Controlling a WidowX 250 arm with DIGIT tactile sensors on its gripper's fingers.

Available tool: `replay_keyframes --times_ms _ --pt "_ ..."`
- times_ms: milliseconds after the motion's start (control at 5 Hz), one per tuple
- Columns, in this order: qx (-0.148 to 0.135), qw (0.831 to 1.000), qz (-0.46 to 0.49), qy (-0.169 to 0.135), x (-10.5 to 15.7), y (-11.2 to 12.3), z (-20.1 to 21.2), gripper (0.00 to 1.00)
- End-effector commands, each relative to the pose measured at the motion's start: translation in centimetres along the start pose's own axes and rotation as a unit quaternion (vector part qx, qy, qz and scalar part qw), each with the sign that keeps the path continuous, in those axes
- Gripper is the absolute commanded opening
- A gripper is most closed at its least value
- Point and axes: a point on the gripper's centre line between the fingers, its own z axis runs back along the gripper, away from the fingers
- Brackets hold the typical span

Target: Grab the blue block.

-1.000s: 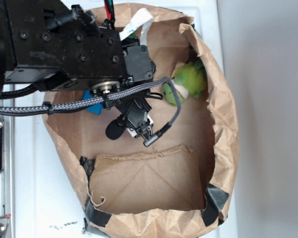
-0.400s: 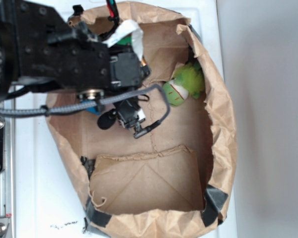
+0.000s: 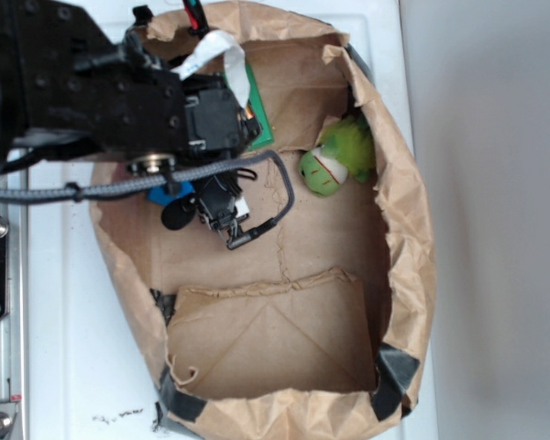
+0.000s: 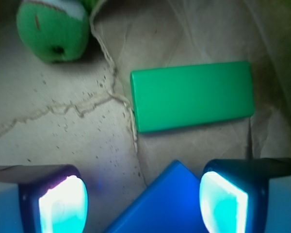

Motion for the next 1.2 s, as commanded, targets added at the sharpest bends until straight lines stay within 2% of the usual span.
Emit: replay_keyframes --times_ms 0,600,1000 --pt "0.028 1.0 0.0 0.008 0.9 2.8 -0.6 1.0" --pt "0.083 0.993 0.018 0.085 -0.2 3.2 -0.6 1.0" --pt "0.055 0.994 0.009 0.09 -0.4 2.8 0.6 1.0"
